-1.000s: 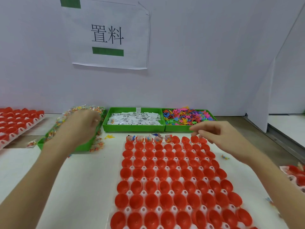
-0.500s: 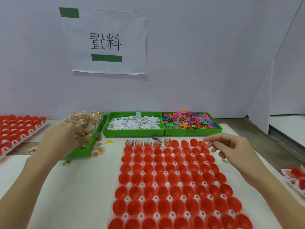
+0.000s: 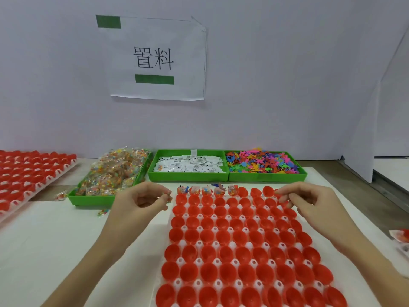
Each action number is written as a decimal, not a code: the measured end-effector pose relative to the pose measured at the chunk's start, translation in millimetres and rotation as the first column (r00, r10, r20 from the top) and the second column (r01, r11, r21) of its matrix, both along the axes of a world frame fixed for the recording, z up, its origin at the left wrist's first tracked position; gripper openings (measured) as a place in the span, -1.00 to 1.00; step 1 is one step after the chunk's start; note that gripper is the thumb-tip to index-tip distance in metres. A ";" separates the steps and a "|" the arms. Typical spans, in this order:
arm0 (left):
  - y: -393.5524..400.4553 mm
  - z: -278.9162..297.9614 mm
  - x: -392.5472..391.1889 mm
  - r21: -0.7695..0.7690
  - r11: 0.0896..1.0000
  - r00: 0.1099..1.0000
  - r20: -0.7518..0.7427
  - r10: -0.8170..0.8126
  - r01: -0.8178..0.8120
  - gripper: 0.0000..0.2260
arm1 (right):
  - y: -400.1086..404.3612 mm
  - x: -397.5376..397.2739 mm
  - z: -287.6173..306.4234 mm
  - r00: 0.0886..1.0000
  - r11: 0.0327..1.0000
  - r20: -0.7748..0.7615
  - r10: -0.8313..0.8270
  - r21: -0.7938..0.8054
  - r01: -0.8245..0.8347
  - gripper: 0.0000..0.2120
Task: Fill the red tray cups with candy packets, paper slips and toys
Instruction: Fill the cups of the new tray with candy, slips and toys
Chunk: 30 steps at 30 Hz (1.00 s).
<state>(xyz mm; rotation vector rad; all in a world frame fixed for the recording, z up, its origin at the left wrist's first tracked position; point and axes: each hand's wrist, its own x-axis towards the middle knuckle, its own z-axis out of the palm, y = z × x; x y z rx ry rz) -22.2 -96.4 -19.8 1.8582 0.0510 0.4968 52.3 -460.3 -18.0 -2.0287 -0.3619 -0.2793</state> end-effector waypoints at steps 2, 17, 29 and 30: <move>-4.2 -10.1 -0.4 -0.112 0.994 0.999 -0.032 -0.018 0.014 -0.81 | 1.7 -1.2 -0.2 1.000 0.999 0.016 -0.001 -0.034 0.002 -0.60; 32.4 -21.6 9.0 -0.273 0.959 0.997 0.017 -0.079 0.081 -0.93 | 80.6 37.8 55.5 0.978 0.900 0.086 0.190 -0.413 -0.139 -0.78; 36.7 -36.2 13.8 -0.236 0.968 0.996 0.019 -0.084 0.086 -0.93 | 177.5 162.3 23.0 0.983 0.584 -0.117 0.144 -0.792 -0.180 -0.80; 37.4 -36.1 14.4 -0.235 0.968 0.996 0.023 -0.082 0.085 -0.93 | 179.1 166.0 21.6 0.984 0.572 -0.113 0.135 -0.802 -0.170 -0.81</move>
